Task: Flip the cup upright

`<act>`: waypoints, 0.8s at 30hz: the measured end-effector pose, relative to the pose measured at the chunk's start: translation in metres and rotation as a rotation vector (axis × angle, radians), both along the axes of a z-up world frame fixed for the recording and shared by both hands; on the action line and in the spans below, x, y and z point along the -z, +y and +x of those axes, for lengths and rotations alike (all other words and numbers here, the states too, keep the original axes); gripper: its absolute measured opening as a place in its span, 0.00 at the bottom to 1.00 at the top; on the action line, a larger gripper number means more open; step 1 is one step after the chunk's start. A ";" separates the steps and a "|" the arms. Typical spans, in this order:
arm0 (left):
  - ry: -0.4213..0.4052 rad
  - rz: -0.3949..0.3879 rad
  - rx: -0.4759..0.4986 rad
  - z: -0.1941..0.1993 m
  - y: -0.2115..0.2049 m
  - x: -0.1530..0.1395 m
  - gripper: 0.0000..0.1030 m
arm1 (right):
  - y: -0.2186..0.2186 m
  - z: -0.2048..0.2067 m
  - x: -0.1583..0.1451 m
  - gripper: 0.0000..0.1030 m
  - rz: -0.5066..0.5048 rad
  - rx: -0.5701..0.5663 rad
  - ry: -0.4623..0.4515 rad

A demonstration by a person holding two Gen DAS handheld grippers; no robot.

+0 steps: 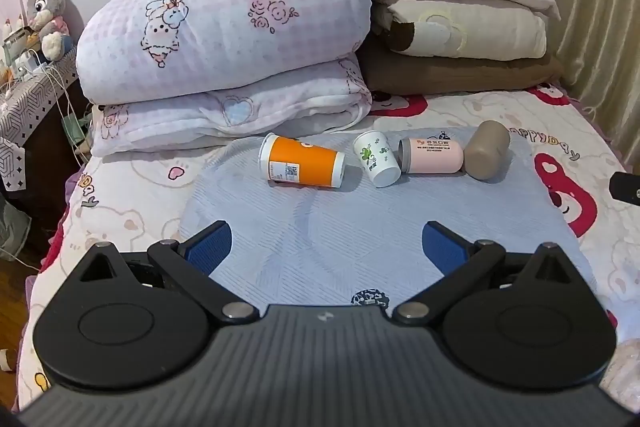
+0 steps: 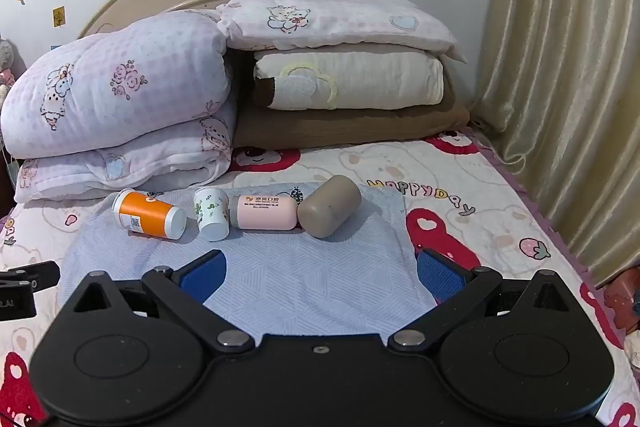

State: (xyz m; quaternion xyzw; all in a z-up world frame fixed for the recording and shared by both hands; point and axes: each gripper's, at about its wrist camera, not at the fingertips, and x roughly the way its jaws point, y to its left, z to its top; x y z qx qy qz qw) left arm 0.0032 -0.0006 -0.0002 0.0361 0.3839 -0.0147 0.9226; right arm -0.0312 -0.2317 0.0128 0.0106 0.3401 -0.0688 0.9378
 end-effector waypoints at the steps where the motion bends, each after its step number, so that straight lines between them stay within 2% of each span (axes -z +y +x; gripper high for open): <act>1: 0.003 -0.007 0.004 0.002 0.000 0.000 1.00 | 0.000 0.001 0.000 1.00 0.002 0.000 0.013; 9: -0.010 -0.053 0.007 0.001 -0.012 0.005 1.00 | -0.002 0.000 0.000 1.00 0.007 -0.004 0.003; 10: -0.019 -0.070 0.015 -0.002 -0.002 0.003 1.00 | -0.003 -0.001 -0.001 1.00 0.006 -0.006 0.003; 17: -0.042 -0.059 0.032 -0.004 -0.001 0.002 1.00 | -0.006 0.001 0.002 1.00 -0.001 -0.002 0.004; 24: -0.075 -0.111 0.014 -0.006 0.006 0.001 1.00 | -0.010 -0.001 0.004 1.00 0.006 0.014 0.007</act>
